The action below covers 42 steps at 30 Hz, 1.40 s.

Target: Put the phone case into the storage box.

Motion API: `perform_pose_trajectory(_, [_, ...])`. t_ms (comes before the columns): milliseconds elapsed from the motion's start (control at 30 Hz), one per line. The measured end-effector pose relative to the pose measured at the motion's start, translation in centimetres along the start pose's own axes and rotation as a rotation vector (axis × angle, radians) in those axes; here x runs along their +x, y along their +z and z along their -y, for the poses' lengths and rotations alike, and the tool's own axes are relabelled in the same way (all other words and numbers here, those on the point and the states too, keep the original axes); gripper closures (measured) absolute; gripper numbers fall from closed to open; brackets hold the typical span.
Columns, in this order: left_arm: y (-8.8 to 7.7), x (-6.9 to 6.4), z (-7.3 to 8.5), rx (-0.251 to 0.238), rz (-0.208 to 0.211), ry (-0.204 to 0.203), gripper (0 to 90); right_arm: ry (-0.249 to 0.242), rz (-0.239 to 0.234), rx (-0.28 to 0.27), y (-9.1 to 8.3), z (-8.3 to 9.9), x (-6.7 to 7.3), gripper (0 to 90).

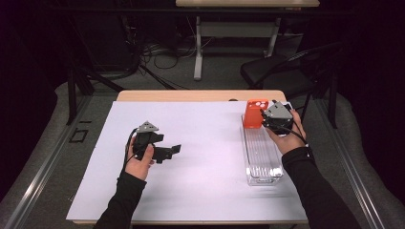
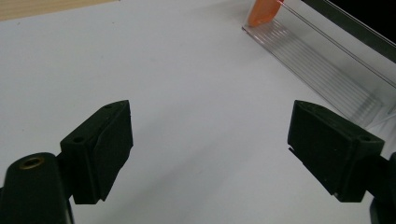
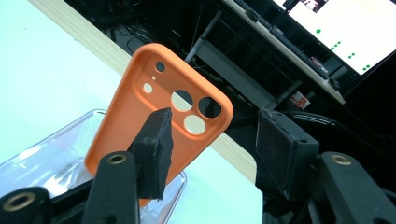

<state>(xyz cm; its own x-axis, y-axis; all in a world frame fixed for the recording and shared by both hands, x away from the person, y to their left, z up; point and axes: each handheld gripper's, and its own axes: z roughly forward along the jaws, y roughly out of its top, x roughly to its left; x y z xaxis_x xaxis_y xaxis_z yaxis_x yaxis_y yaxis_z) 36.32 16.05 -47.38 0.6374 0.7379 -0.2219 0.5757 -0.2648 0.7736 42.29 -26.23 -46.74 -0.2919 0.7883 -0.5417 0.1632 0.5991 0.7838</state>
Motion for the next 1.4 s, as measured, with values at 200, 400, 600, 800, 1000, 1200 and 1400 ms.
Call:
perform_pose_trajectory(200, [-0.1,0.0,-0.1,-0.002,0.004,0.000,14.3,0.030,-0.008,0.006,-0.9,-0.3,0.2,43.1])
perform_pose_trajectory(400, [-0.1,0.1,-0.2,-0.001,0.006,0.008,14.3,0.043,-0.023,0.003,-1.6,-0.6,0.4,39.8])
perform_pose_trajectory(600, [-0.1,0.0,-0.2,-0.005,0.007,0.004,14.3,0.077,-0.038,0.000,-2.3,-1.0,0.6,37.8])
perform_pose_trajectory(800, [-0.1,0.0,-0.2,-0.002,0.007,0.010,14.3,0.096,-0.048,-0.012,-2.8,-1.4,0.9,32.5])
perform_pose_trajectory(1000, [-0.1,0.0,-0.2,-0.006,0.007,0.006,14.3,0.100,-0.051,-0.020,-3.0,-1.7,1.2,29.1])
perform_pose_trajectory(1200, [-0.2,0.1,-0.2,-0.009,0.006,0.009,14.3,0.130,-0.052,-0.028,-3.5,-1.9,1.2,22.5])
perform_pose_trajectory(1400, [-0.5,0.2,-0.3,-0.015,0.007,0.007,14.3,0.199,-0.116,-0.035,-4.5,-2.2,1.3,17.5])
